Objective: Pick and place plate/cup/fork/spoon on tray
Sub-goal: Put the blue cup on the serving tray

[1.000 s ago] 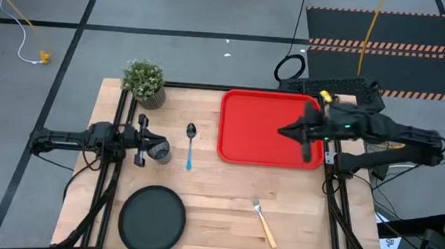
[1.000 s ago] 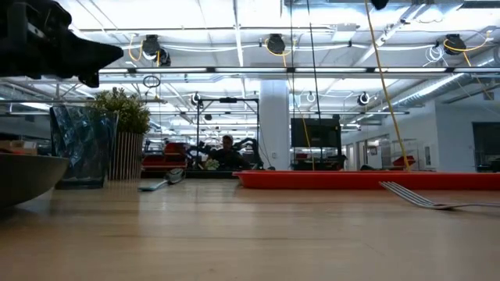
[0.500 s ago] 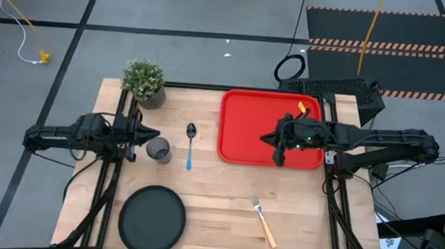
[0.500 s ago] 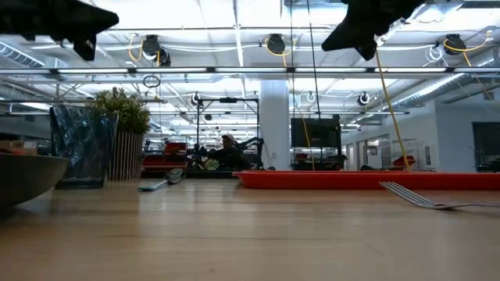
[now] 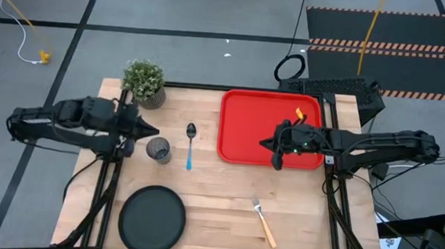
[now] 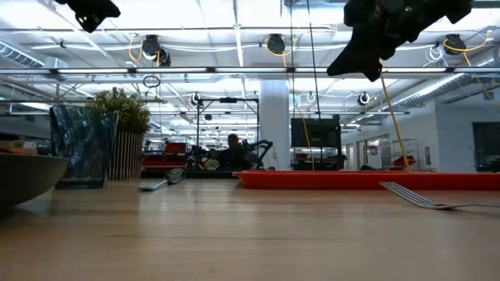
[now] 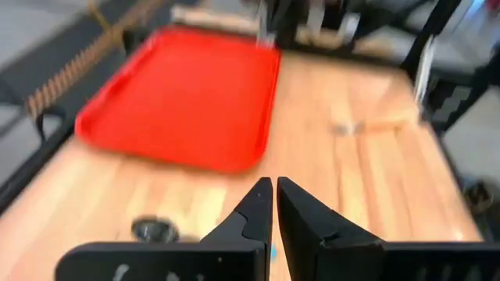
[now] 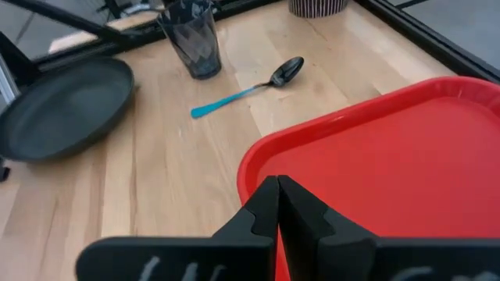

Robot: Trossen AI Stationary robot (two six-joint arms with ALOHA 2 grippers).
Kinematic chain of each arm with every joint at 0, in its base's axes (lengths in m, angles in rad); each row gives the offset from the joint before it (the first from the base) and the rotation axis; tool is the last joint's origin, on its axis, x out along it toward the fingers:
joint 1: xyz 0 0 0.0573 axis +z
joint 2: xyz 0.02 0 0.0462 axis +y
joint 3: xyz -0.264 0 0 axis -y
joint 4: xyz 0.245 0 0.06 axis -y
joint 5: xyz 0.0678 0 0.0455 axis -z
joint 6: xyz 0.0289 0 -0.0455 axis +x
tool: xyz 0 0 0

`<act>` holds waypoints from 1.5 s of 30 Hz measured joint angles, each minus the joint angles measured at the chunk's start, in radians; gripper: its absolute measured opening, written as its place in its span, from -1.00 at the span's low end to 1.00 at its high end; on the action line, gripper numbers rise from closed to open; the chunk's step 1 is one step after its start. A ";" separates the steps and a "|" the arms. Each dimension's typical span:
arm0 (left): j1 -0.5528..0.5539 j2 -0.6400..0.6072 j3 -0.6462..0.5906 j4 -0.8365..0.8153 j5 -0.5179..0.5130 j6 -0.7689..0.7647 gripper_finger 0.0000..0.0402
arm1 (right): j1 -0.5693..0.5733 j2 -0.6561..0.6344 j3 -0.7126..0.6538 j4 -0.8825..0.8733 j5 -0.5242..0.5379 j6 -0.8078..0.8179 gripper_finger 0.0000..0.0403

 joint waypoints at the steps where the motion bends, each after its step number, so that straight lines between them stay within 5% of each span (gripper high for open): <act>1: -0.006 0.037 0.022 -0.040 -0.001 0.000 -0.87 | 0.000 0.000 0.000 0.000 0.000 -0.003 -1.00; 14: -0.167 0.390 0.096 -0.245 0.000 -0.070 -0.83 | 0.000 -0.002 0.000 -0.004 0.000 -0.031 -1.00; 29: -0.300 0.562 0.096 -0.392 -0.159 -0.241 0.14 | 0.002 -0.002 0.000 -0.027 -0.001 -0.032 -1.00; 37: -0.312 0.654 0.096 -0.402 -0.165 -0.227 0.19 | 0.002 -0.002 0.000 -0.080 -0.004 -0.032 -1.00; 45: -0.286 0.702 0.096 -0.413 -0.159 -0.268 0.18 | 0.009 -0.002 0.000 -0.086 -0.145 -0.021 -1.00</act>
